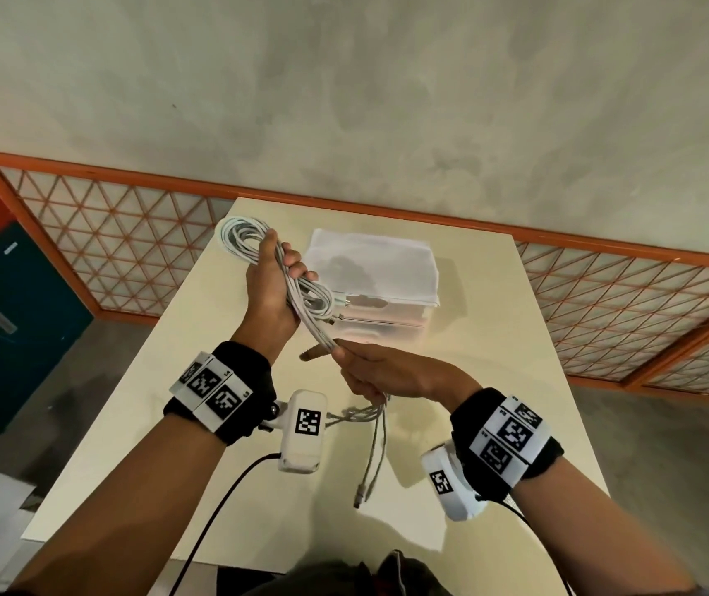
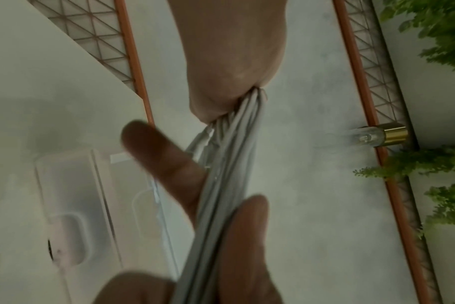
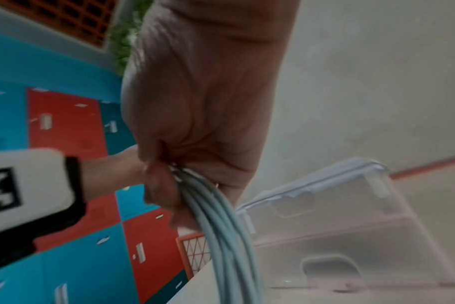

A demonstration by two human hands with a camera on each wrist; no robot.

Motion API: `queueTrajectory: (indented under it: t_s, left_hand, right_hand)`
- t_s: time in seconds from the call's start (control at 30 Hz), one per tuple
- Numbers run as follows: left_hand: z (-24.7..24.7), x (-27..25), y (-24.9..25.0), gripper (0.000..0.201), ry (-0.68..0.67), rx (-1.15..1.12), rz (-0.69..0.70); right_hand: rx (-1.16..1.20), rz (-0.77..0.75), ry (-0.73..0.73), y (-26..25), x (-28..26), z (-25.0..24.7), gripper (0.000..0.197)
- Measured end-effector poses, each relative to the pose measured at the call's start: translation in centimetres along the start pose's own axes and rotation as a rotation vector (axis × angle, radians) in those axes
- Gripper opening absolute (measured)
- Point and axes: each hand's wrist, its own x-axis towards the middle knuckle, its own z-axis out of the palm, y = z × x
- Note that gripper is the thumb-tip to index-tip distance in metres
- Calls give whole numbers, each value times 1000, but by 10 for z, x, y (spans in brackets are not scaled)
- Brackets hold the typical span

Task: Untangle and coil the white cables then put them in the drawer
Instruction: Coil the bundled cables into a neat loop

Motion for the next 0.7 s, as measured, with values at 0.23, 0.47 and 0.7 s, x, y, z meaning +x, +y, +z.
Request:
queueTrajectory:
  t_s: [0.23,0.47,0.7]
  left_hand:
    - [5,-6,0,35,-121,100,-41]
    - [5,-11,-1,38,-231,98,-127]
    - [9,-27,-12,36,-355,460,-156]
  right_hand:
    - [-147,187,-37,10,-6,-22,58]
    - [-47,216,-83,16,-19,-41,43]
    - [-238,134,187,7,-21,-62,31]
